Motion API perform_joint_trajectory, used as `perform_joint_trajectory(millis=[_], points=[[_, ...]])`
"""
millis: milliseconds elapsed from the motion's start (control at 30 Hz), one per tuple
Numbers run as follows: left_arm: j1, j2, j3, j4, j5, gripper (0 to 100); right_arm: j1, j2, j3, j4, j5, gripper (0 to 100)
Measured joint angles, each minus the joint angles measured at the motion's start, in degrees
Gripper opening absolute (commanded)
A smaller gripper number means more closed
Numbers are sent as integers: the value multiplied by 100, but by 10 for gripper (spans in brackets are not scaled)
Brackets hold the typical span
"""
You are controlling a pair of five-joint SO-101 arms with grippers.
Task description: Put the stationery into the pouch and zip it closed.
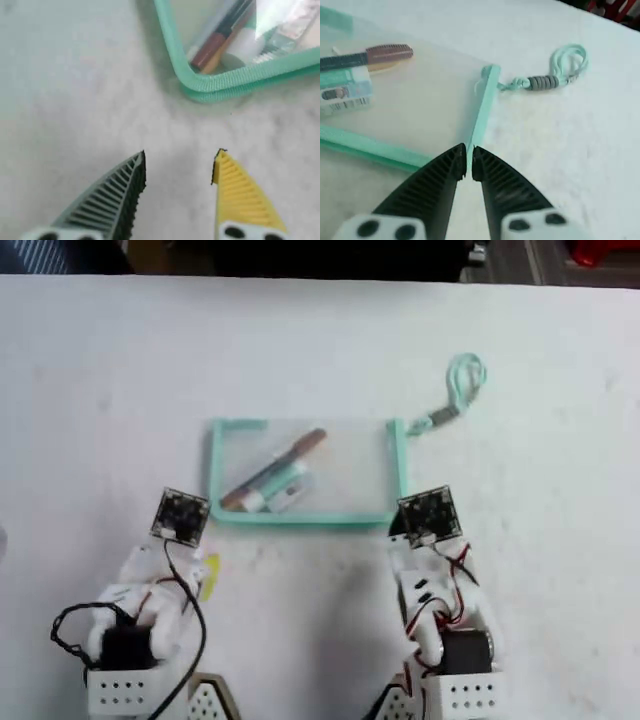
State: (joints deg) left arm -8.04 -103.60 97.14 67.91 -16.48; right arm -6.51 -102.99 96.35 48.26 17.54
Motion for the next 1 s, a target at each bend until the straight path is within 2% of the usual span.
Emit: perform_joint_trajectory(millis=[167, 367, 433, 633, 1000], points=[[0, 0, 0, 343, 185, 237, 26, 0, 0, 844, -105, 19], [0, 0, 0, 457, 607, 234, -387, 0, 0, 2084, -1433, 19], [0, -9, 0, 527, 633, 234, -545, 0, 0, 2303, -1653, 18], [0, -18, 0, 545, 651, 234, -580, 0, 0, 2391, -1679, 18], [0, -18, 0, 545, 651, 234, -624, 0, 0, 2391, -914, 20]])
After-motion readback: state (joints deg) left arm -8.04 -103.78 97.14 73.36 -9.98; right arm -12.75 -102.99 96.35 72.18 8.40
